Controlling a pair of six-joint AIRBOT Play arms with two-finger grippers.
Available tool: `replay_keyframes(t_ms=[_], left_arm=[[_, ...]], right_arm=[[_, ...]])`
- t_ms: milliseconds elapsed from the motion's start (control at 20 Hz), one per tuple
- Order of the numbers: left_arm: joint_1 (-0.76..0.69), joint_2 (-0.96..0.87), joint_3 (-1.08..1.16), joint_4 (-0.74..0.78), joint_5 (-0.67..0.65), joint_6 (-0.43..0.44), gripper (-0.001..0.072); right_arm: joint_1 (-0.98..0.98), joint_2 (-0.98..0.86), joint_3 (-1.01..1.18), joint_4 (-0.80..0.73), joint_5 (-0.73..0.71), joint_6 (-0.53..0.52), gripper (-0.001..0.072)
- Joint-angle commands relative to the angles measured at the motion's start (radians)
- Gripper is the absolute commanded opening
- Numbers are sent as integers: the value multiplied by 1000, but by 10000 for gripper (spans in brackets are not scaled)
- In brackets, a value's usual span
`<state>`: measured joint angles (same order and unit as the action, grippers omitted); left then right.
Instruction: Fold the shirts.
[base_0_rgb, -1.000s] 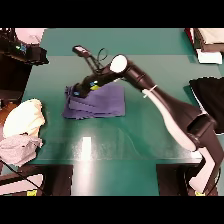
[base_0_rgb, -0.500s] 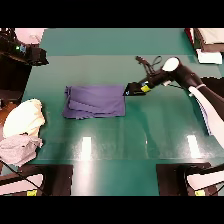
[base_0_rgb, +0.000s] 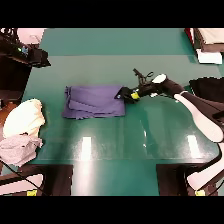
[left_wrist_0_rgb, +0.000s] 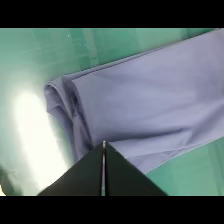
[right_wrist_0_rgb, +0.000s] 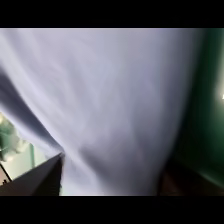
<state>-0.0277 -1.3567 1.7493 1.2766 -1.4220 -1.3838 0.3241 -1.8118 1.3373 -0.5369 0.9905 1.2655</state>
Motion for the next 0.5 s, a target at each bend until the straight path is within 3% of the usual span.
replay_keyframes(t_ms=[0, 100, 150, 200, 450], left_arm=[[0, 0, -1, -1, 0, 4, 28], [0, 0, -1, -1, -2, 4, 28], [0, 0, -1, -1, -4, 4, 28], [0, 0, -1, -1, -4, 4, 28], [0, 1, -1, -1, -31, 4, 28]], right_arm=[[91, -77, 87, 56, -49, -4, 460], [128, -96, 130, 56, -69, -4, 266], [138, -101, 148, 55, -74, -19, 70], [140, -100, 159, 50, -76, -38, 19], [56, -29, 191, 24, 11, -43, 17]])
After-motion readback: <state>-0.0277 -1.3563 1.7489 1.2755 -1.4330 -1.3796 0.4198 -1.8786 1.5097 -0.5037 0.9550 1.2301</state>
